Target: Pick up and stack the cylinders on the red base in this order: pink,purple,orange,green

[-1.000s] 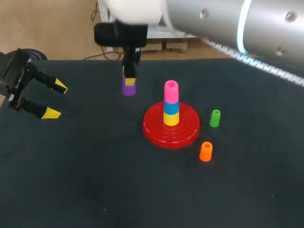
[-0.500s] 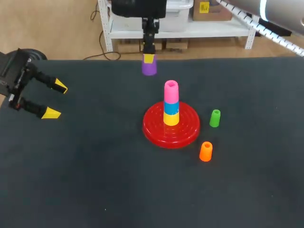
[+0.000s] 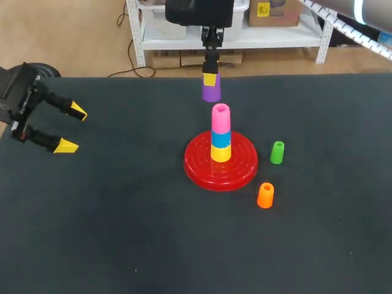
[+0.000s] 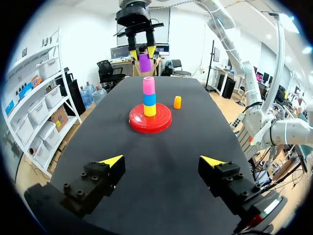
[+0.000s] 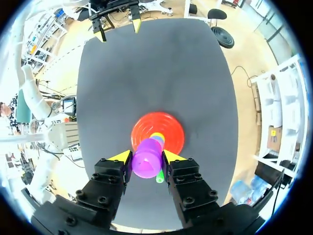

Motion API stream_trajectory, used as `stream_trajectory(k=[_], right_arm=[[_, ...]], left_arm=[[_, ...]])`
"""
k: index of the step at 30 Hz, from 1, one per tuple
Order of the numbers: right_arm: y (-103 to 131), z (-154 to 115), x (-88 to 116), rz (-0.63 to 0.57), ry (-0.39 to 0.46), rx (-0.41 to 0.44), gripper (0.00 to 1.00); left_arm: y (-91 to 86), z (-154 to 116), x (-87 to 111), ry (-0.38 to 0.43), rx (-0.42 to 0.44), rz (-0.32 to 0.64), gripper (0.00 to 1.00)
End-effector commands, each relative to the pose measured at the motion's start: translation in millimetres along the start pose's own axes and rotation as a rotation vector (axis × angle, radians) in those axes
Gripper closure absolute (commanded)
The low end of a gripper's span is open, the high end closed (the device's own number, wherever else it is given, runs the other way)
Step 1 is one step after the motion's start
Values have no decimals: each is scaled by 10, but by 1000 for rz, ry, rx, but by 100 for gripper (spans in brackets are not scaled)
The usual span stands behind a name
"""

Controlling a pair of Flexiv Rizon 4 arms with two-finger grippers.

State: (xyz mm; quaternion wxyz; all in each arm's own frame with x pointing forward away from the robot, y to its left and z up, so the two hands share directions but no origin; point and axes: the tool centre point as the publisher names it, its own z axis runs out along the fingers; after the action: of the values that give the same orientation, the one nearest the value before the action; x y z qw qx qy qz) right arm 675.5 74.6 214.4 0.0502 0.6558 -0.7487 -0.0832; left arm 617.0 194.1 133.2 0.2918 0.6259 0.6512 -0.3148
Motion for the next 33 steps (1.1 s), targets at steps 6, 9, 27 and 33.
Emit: stream_trajectory(k=[6,9,27,33], right_arm=[[247,104,217,28,-27,63,100],[242,162,240,39,-19,72,100],[87,317,215,35,-42,102,100],[21,296,217,36,-41,108,100]], left_arm=[[-9,-1,11,-3,-3,3,0],[-9,-1,11,-3,-3,3,0],[-9,-1,11,-3,-3,3,0],[-9,-1,11,-3,-3,3,0]])
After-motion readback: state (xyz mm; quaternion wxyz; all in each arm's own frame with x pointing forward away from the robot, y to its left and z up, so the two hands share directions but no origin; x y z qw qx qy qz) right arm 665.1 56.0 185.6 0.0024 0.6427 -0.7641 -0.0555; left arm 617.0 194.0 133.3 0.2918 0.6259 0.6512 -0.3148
